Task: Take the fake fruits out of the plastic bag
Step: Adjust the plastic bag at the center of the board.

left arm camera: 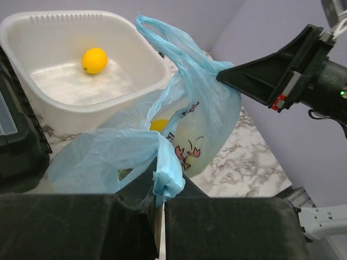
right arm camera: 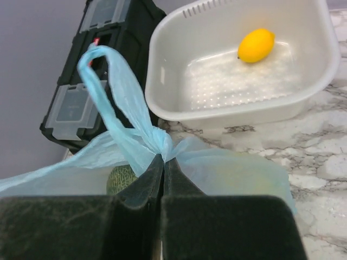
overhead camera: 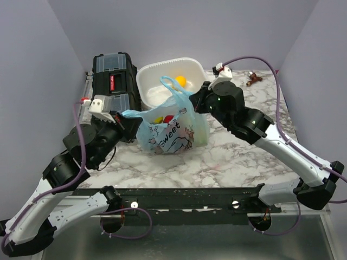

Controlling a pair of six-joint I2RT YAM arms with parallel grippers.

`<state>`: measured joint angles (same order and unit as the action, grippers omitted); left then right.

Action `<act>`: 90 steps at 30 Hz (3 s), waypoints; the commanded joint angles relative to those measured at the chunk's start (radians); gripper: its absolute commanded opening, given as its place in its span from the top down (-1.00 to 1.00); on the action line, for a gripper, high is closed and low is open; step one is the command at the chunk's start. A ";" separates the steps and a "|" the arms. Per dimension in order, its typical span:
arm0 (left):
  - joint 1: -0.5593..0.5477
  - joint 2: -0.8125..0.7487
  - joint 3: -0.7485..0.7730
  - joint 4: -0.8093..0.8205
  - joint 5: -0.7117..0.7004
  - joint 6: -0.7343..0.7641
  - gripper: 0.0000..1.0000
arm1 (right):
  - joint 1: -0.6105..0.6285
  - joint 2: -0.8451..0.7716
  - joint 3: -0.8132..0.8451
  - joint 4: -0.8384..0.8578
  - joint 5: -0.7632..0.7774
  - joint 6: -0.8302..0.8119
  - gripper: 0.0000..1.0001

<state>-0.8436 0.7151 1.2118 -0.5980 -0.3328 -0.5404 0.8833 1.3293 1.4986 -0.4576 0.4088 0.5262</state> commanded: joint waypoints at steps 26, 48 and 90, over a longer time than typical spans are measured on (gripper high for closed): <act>0.006 -0.234 -0.401 0.003 0.317 -0.304 1.00 | 0.003 -0.288 -0.394 -0.102 -0.345 -0.109 -0.60; 0.006 -0.218 -0.402 -0.050 0.291 -0.306 1.00 | 0.453 0.115 -0.266 -0.286 0.812 -0.031 -0.58; 0.013 0.099 0.223 -0.183 0.081 0.080 1.00 | 0.009 -0.097 -0.041 -0.148 0.410 -0.106 0.99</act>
<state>-0.8433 0.6006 1.1831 -0.8703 -0.2455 -0.6682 1.0771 1.0832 1.2526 -0.7238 0.9638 0.7258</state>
